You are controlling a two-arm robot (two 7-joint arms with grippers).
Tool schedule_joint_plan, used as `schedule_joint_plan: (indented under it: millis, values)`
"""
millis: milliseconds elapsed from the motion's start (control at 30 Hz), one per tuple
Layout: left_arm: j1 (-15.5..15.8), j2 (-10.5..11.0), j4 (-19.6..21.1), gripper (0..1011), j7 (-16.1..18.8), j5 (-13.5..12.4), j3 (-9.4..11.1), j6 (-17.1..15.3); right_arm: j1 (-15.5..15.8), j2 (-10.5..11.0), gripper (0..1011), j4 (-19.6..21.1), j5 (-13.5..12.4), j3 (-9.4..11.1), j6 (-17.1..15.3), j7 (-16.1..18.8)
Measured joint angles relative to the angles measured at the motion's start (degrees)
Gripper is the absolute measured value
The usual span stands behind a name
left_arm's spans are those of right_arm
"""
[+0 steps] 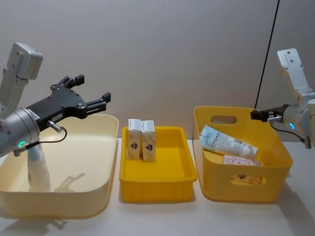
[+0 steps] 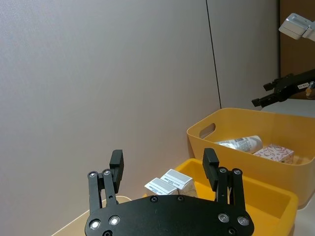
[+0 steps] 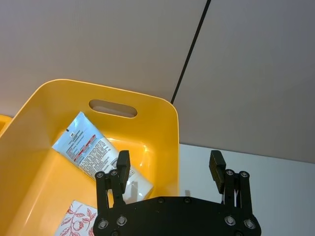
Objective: Bimanual collaborative sorting of washing and personal care products
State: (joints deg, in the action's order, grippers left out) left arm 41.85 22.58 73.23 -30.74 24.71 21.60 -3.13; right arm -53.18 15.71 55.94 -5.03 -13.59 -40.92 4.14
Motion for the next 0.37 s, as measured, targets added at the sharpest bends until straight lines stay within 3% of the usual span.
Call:
schedule_joint_plan:
  millis: [367]
  values:
    - [0.0, 0.0, 0.0, 1001, 0.0, 0.0, 0.0, 0.0, -0.1, 0.1, 1001, -0.2, 0.1, 0.1, -0.2, -0.1]
